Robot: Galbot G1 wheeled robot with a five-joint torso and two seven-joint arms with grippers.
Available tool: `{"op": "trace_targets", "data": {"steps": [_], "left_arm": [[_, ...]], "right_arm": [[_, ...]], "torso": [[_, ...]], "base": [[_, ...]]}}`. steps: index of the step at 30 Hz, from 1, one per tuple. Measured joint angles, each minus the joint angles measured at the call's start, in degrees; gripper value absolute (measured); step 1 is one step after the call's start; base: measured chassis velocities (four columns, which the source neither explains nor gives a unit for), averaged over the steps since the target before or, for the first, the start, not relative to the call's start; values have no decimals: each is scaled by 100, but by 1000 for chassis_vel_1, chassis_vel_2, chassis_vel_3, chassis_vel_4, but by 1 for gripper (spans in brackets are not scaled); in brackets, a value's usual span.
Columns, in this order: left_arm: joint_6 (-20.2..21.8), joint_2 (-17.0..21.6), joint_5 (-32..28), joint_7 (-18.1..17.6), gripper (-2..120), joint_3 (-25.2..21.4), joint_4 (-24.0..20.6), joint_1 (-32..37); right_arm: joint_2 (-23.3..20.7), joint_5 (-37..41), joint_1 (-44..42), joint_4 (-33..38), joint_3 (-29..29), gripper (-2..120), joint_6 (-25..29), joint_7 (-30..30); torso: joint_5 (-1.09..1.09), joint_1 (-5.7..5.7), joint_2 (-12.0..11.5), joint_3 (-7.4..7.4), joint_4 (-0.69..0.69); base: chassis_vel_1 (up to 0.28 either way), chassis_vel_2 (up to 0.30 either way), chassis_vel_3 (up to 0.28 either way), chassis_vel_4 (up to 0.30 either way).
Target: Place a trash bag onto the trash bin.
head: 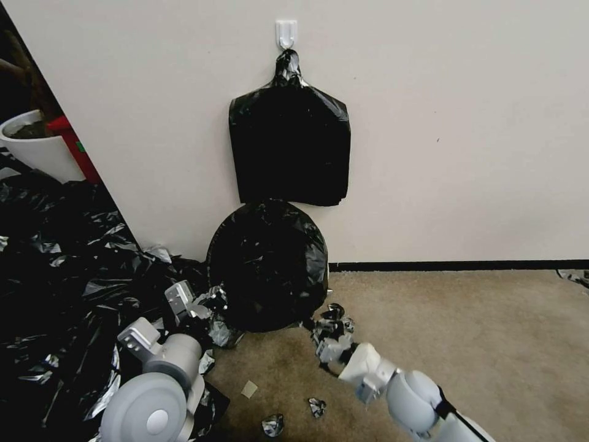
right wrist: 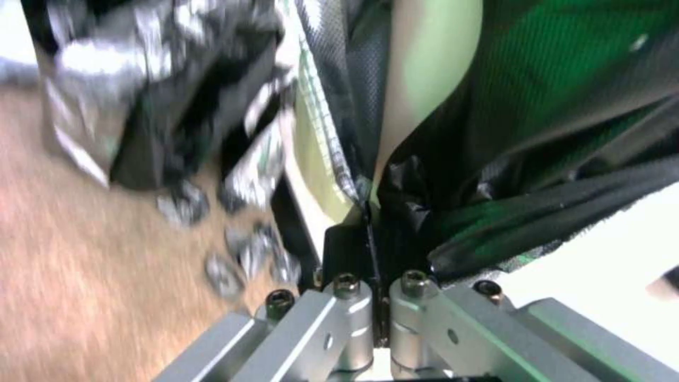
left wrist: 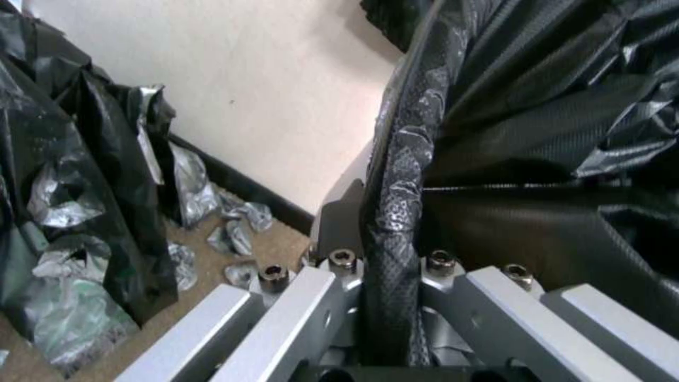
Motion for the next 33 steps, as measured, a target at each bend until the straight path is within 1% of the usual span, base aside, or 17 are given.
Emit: {"op": "trace_targets", "data": {"steps": [3,7,10,11,15,16,19,20,21,23,24,26,28,29,31,32,33], "left_arm": [[-12,-14,0,7,2,2,3,-8],[-140,-18,14,43,2,10,90,-53],[-299,-10,43,81,2,14,224,-139],[-299,-10,43,81,2,14,224,-139],[-450,13,74,158,2,18,394,-230],[-450,13,74,158,2,18,394,-230],[-511,32,148,192,2,32,521,-265],[-511,32,148,192,2,32,521,-265],[-555,43,214,209,2,57,597,-278],[-636,48,367,249,2,103,699,-280],[-636,48,367,249,2,103,699,-280],[-776,49,624,339,2,192,826,-244],[-940,23,863,422,2,296,951,-193],[-940,23,863,422,2,296,951,-193],[-1115,-41,1101,508,2,393,1052,-129],[-1183,-74,1200,557,2,432,1082,-99],[-1183,-74,1200,557,2,432,1082,-99]], "right_arm": [[-9,-54,36,-77,17,0,-21,37],[-114,78,-19,-101,-94,1,-44,477],[-289,727,-103,-246,-199,14,424,389],[-289,727,-103,-246,-199,14,424,389],[-501,1758,-150,-565,-96,31,1731,-1125],[-501,1758,-150,-565,-96,31,1731,-1125],[-661,2677,-247,-538,9,46,2213,-2140],[-661,2677,-247,-538,9,46,2213,-2140],[-732,3625,-318,-294,143,53,2295,-2937],[-783,4844,-398,225,283,60,2190,-3725],[-783,4844,-398,225,283,60,2190,-3725],[-838,6067,-505,943,295,51,1791,-3937],[-837,6799,-551,1462,244,43,1360,-3863],[-837,6799,-551,1462,244,43,1360,-3863],[-772,7349,-553,2038,87,32,907,-3442],[-736,7419,-547,2263,-27,29,756,-3115],[-736,7419,-547,2263,-27,29,756,-3115]], "torso": [[0,0,0,0,0],[-1,0,0,0,0],[0,0,0,0,0],[0,0,0,0,0],[1,0,0,0,-1],[1,0,0,0,-1],[0,0,0,0,-1],[0,0,0,0,-1],[0,0,0,0,-1],[0,0,0,0,0],[0,0,0,0,0],[-1,0,0,0,0],[-1,0,0,0,0],[-1,0,0,0,0],[-1,0,0,0,0],[-1,0,0,0,0],[-1,0,0,0,0]], "base": [[0,0,0,0],[0,0,0,0],[0,0,0,0],[0,0,0,0],[0,0,0,0],[0,0,0,0],[0,0,0,0],[0,0,0,0],[0,0,0,0],[0,0,0,0],[0,0,0,0],[0,0,0,0],[0,0,0,0],[0,0,0,0],[0,0,0,0],[0,0,0,0],[0,0,0,0]]}}
